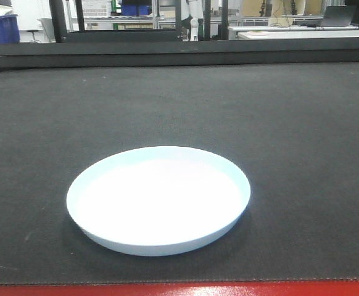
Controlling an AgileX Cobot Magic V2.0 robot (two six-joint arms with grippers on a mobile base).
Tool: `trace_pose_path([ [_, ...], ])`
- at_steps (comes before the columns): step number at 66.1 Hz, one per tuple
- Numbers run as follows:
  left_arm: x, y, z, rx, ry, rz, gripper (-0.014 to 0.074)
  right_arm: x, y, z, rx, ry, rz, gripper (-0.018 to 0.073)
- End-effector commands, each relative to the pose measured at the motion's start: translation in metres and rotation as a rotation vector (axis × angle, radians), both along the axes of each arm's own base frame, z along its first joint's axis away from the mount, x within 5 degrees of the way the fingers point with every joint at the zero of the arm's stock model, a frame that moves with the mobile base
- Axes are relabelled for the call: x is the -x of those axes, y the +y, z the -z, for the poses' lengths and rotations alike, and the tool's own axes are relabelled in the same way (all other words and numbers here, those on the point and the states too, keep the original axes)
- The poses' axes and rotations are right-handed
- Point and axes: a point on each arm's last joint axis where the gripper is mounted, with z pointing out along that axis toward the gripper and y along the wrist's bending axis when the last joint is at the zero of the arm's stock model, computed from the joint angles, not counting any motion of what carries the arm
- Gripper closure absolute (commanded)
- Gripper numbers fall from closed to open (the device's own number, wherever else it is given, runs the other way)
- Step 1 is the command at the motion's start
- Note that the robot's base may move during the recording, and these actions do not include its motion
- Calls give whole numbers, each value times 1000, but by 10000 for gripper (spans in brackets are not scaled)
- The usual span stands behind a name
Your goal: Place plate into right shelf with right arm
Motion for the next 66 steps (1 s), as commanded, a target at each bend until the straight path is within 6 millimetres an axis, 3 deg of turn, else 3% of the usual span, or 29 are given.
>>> trace_pose_path([
  [1,0,0,-5,15,-82,-2,643,12,0,-41,8,2,-6,504],
  [9,0,0,-5,15,-82,-2,643,17,4,-73,24,175,-61,504],
  [23,0,0,-5,15,-82,-2,643,-16,25,-102,203,422,-301,504],
  [35,0,0,-5,15,-82,-2,643,-63,37,-106,218,526,-432,504],
  [47,0,0,-5,15,-82,-2,643,-105,44,-93,152,609,-460,487],
  [57,0,0,-5,15,-82,-2,643,-135,62,-80,131,649,-519,291],
  [66,0,0,-5,15,-82,-2,643,-154,92,-68,182,669,-618,78],
])
